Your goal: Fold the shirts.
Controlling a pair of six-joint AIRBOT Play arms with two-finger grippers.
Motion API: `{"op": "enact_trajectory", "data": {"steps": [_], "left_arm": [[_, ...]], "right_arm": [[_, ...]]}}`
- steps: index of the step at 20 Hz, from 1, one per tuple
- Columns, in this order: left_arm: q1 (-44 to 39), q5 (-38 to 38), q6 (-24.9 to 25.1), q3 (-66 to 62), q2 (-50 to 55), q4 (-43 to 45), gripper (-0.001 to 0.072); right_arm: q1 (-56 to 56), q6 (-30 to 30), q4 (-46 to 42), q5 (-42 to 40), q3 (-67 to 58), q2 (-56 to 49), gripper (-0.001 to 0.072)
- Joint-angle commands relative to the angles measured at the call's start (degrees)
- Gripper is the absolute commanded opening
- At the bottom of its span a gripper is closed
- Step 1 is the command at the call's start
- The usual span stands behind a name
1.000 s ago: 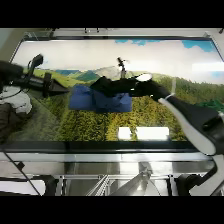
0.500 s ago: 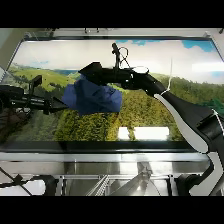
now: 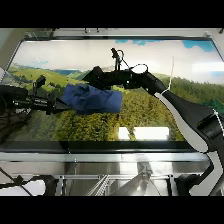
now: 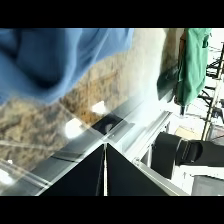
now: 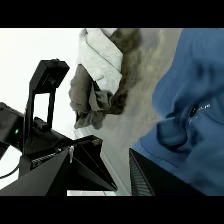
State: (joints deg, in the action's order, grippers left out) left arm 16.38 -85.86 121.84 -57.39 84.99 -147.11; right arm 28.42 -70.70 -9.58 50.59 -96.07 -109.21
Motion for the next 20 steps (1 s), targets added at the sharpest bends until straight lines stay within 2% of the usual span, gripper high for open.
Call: {"op": "enact_trajectory", "data": {"steps": [1,4,10,12,13,14,16,18,20], "left_arm": [[-0.02,0.26,0.81,0.02,-0.04,0.07,0.0021],[0.46,-0.92,1.25,0.04,-0.04,0.07,0.0021],[3.23,-1.84,1.66,-0.61,-0.07,-0.66,0.0021],[4.42,-3.26,1.66,-1.84,-0.07,-1.22,0.0021],[4.70,-4.33,1.66,-2.73,-0.07,-1.29,0.0021],[4.72,-5.53,1.68,-3.63,-0.09,-1.51,0.0021],[4.70,-7.69,1.73,-5.70,-0.09,-1.57,0.0021],[4.70,-7.58,1.73,-7.10,-0.17,-1.57,0.0021],[4.70,-7.65,1.70,-8.07,-0.17,-1.55,0.0021]], "right_arm": [[0.92,-1.92,-2.82,-0.92,-1.49,-0.09,0.0366],[-2.78,-4.17,-9.49,4.39,-3.08,1.40,0.0366],[-17.25,-21.64,-42.03,21.24,-2.54,6.49,0.0367],[-19.54,-25.24,-47.74,22.32,-0.11,6.71,0.0370],[-19.91,-25.38,-47.84,21.70,2.08,6.69,0.0401],[-19.76,-25.35,-47.63,20.20,4.94,6.69,0.0522],[-18.56,-24.83,-45.05,15.41,10.91,6.51,0.0637],[-17.51,-20.41,-37.97,10.71,14.88,5.84,0.0647],[-16.50,-15.96,-29.35,9.35,15.45,3.32,0.0647]]}}
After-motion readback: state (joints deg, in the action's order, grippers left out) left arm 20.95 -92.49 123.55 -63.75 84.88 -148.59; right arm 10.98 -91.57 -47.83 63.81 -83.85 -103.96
